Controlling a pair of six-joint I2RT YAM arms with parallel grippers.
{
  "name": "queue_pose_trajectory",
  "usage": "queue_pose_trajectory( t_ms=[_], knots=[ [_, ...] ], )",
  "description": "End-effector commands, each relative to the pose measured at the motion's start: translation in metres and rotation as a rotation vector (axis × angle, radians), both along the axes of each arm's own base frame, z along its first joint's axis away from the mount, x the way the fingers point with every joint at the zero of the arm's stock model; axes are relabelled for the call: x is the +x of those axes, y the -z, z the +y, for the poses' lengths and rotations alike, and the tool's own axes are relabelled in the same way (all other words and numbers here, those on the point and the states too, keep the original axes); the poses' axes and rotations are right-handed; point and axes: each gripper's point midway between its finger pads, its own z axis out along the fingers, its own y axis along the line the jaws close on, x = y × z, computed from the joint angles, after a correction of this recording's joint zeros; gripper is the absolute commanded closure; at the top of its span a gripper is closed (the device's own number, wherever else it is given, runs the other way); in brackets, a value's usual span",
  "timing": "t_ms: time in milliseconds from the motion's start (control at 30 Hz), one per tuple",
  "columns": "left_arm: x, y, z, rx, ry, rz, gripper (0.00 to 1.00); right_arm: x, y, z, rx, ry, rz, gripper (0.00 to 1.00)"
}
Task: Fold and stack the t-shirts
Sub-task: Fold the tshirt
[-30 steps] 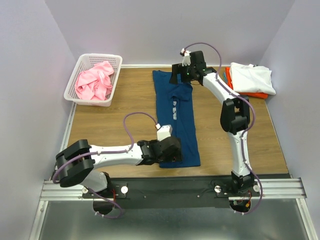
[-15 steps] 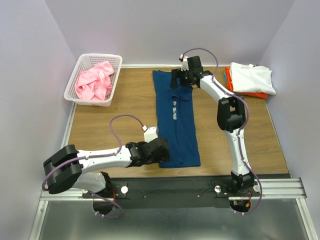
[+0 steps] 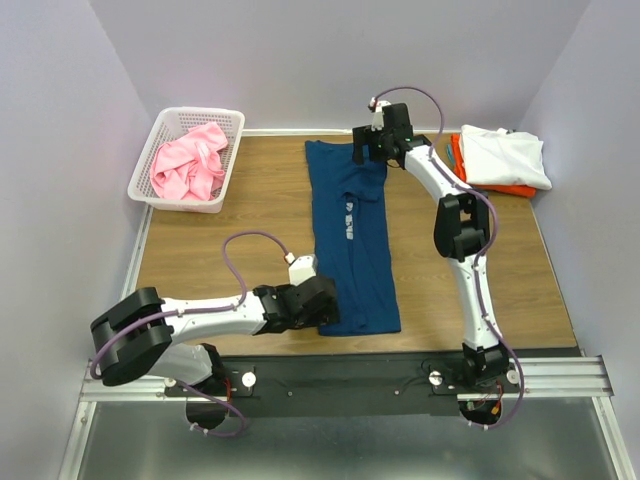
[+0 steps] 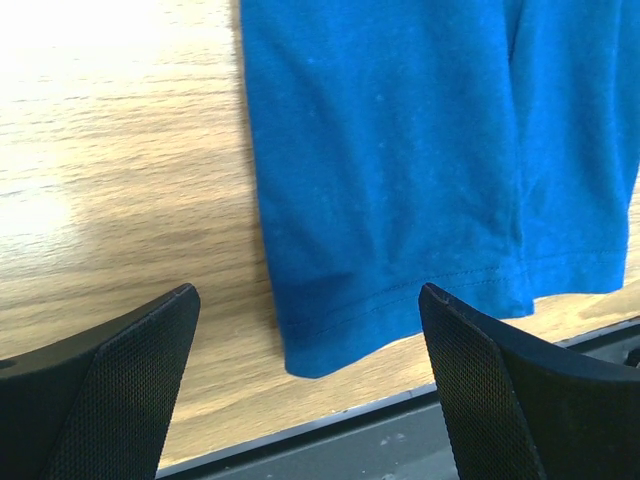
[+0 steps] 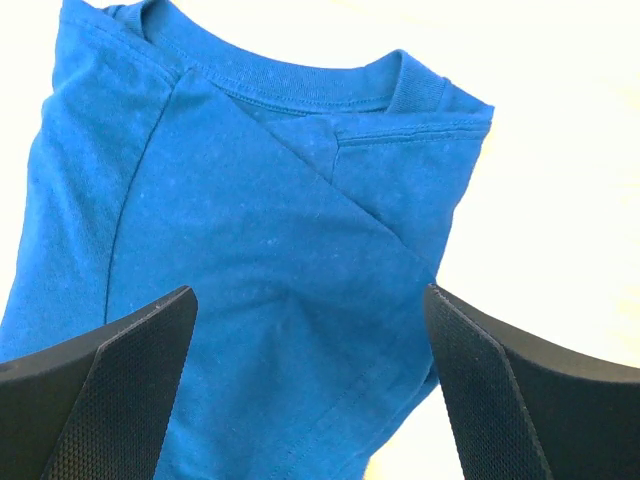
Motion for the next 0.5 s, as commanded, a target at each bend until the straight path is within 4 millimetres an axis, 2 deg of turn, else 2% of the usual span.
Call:
queue_pose_trajectory(
  t_ms=[0, 100, 133, 200, 233, 300, 333, 433, 467],
  knots=[
    [-0.002, 0.004, -0.005, -0.005, 0.012, 0.021, 0.07, -0.005, -0.021, 0.003, 0.005, -0.023, -0.025, 0.0],
    [-0.005, 0.009, -0.004, 0.003, 0.016, 0.041, 0.13, -0.02, -0.034, 0.003, 0.041, -0.016, -0.001, 0.0],
    [-0.007, 0.012, -0.002, 0.004, 0.017, 0.047, 0.15, -0.033, -0.044, -0.003, 0.038, 0.002, 0.006, 0.0],
    [-0.011, 0.014, -0.001, 0.0, 0.022, 0.057, 0.21, -0.045, -0.056, -0.01, 0.062, 0.059, 0.016, 0.0],
    [-0.012, 0.017, 0.001, 0.001, 0.02, 0.063, 0.24, -0.062, -0.057, -0.02, 0.051, 0.099, 0.035, 0.0],
    [-0.017, 0.017, 0.002, -0.011, 0.025, 0.074, 0.31, -0.078, -0.065, -0.029, 0.09, 0.176, 0.047, 0.0],
    [-0.02, 0.018, 0.004, -0.015, 0.028, 0.078, 0.32, -0.098, -0.07, -0.039, 0.092, 0.212, 0.056, 0.0],
    [-0.026, 0.021, 0.007, -0.029, 0.039, 0.085, 0.34, -0.121, -0.073, -0.041, 0.148, 0.233, 0.059, 0.0],
    [-0.026, 0.019, 0.005, -0.047, 0.043, 0.08, 0.36, -0.136, -0.07, -0.046, 0.149, 0.244, 0.076, 0.0]
  ],
)
